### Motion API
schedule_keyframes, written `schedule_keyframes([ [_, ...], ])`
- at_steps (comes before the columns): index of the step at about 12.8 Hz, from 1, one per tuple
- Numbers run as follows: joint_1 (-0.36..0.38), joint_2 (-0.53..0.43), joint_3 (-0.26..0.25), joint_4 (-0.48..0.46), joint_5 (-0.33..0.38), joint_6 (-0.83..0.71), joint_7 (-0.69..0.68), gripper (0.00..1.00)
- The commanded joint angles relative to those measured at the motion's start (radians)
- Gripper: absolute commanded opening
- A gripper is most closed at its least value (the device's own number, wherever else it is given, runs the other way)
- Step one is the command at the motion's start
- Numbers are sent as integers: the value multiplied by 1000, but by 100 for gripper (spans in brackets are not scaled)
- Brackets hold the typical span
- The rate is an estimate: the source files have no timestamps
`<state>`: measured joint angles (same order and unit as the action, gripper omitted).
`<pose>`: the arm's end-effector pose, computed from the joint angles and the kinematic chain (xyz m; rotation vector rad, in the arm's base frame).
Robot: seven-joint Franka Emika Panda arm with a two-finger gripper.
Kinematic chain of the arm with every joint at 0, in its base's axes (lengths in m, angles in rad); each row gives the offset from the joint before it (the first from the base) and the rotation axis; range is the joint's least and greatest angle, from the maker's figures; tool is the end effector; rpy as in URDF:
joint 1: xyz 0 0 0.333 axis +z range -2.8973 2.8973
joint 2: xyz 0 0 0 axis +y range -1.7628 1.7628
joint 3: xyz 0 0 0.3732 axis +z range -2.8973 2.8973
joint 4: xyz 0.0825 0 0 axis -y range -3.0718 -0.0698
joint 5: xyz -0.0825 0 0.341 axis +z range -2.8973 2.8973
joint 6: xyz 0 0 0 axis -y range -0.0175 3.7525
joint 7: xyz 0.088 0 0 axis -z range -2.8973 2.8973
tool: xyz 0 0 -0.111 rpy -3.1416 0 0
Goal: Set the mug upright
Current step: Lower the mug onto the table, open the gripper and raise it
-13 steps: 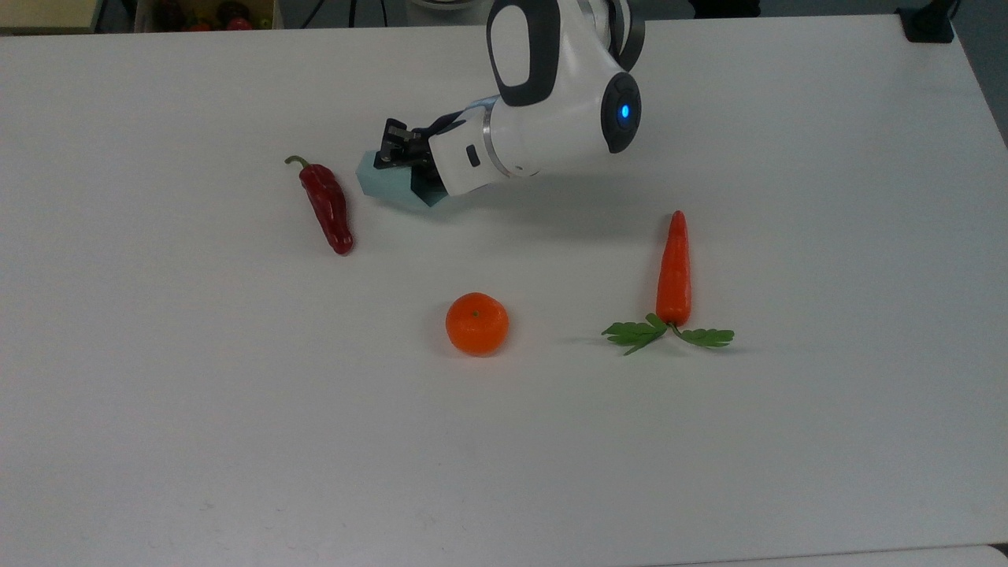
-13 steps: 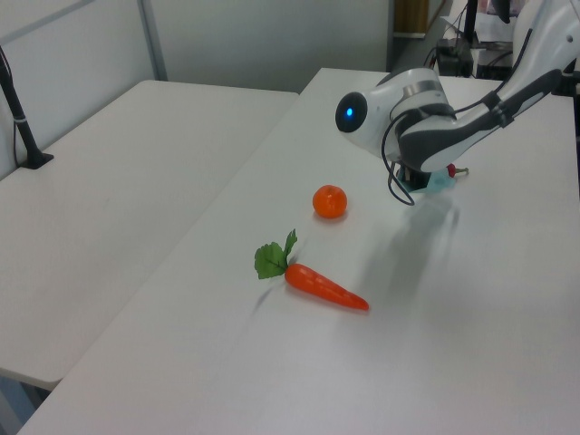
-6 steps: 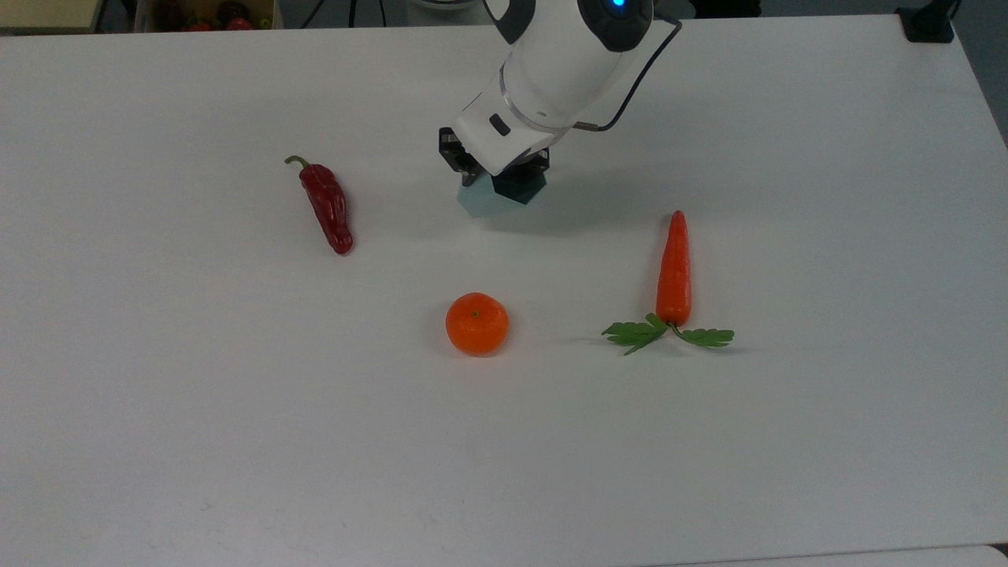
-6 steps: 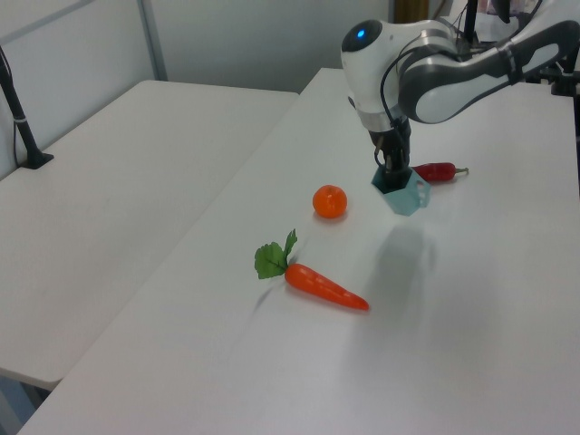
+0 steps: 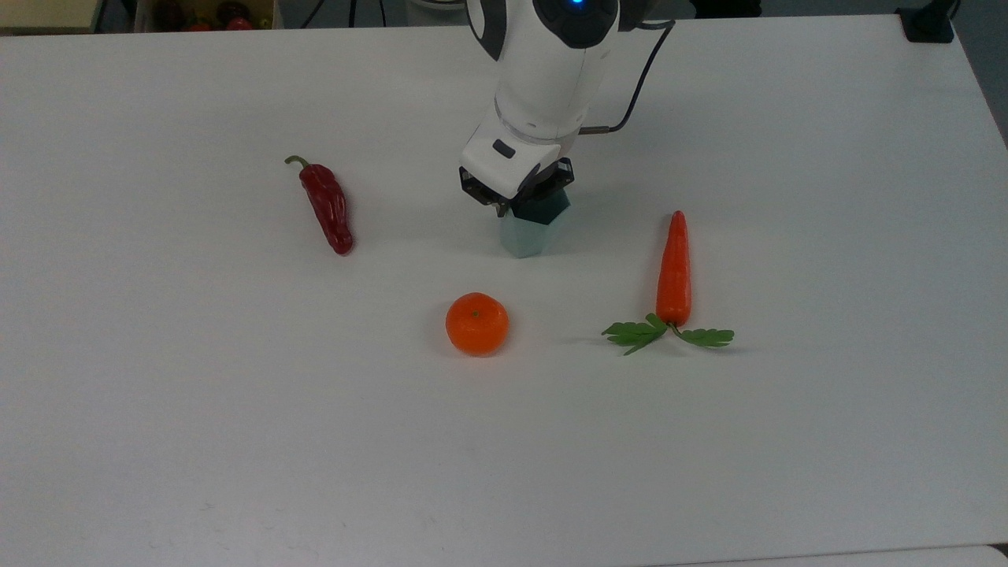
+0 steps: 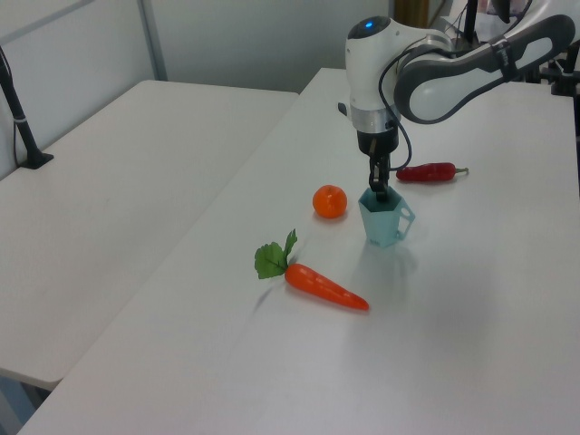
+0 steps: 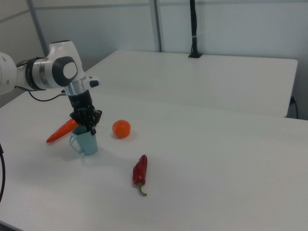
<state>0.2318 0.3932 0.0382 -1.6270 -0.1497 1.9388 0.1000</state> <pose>0.6217 0.1572 0.4552 2.9856 0.3407 -0.0854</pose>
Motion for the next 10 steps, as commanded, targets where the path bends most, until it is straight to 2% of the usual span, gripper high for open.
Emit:
schedule_keyframes([
  [1,-19,-19,2,-30,39,32,-59,42],
  [2,-23,-22,2,-28,39,25,-57,63],
  [3,-26,-31,2,-27,39,22,-57,74],
  [4,-29,-42,0,-24,38,20,-54,79],
  [5,-34,-57,0,-22,38,16,-46,100],
  [8,-46,-132,-15,-17,35,-63,-43,100],
  [10,-106,-209,-14,-17,36,-113,-20,100],
])
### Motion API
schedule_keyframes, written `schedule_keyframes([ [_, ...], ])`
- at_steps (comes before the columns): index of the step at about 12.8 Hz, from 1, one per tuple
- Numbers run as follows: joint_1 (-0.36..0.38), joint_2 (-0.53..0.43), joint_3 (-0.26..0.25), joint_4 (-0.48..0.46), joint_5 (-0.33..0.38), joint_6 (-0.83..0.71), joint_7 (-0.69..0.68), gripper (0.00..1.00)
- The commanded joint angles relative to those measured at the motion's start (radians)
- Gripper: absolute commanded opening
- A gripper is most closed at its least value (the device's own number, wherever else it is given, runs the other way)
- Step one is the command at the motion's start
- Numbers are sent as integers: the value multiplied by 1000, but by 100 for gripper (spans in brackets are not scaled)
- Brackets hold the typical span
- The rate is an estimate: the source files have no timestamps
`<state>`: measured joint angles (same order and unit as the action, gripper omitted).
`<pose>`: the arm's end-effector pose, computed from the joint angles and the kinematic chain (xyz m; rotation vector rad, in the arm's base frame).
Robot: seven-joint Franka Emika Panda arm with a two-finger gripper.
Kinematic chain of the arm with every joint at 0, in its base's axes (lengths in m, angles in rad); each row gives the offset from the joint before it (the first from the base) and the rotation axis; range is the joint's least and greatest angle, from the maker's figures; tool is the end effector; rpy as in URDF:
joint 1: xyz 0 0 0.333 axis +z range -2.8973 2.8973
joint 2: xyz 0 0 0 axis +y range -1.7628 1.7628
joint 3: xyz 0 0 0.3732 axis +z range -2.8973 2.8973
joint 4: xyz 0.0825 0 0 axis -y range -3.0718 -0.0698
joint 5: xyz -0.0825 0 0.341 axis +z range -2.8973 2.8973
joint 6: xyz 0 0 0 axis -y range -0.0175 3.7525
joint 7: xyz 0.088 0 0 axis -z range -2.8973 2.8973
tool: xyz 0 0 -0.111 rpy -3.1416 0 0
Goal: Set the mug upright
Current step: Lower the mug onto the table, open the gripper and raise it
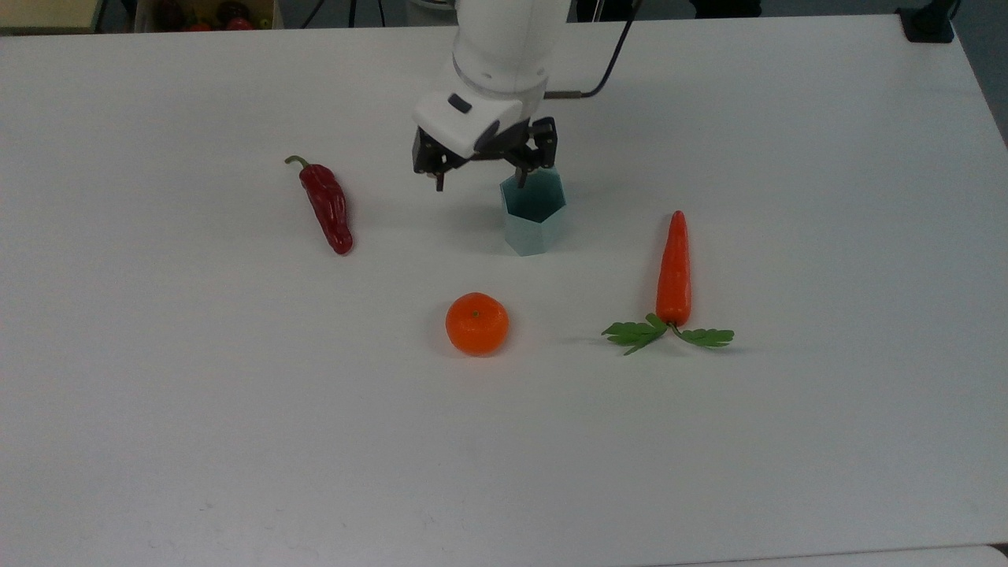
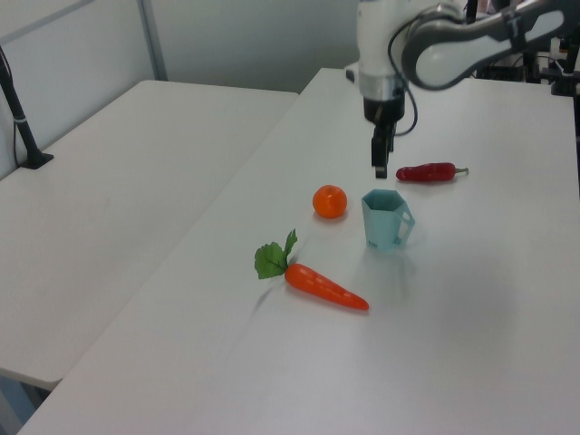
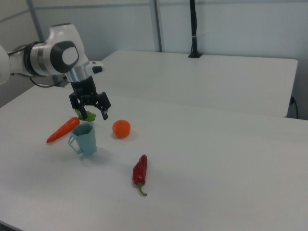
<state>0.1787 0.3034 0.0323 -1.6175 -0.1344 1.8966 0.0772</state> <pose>0.6132 0.1181 0.5126 3.0104 0.2672 -0.0105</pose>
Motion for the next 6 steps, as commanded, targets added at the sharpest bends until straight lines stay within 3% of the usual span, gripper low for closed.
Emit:
schedule_keyframes([
  [1,-74,-160,-8,-27,21,-109,25,100],
  [4,-133,-246,-8,-27,53,-185,30,100],
  [6,-146,-250,-8,-21,68,-195,30,100],
])
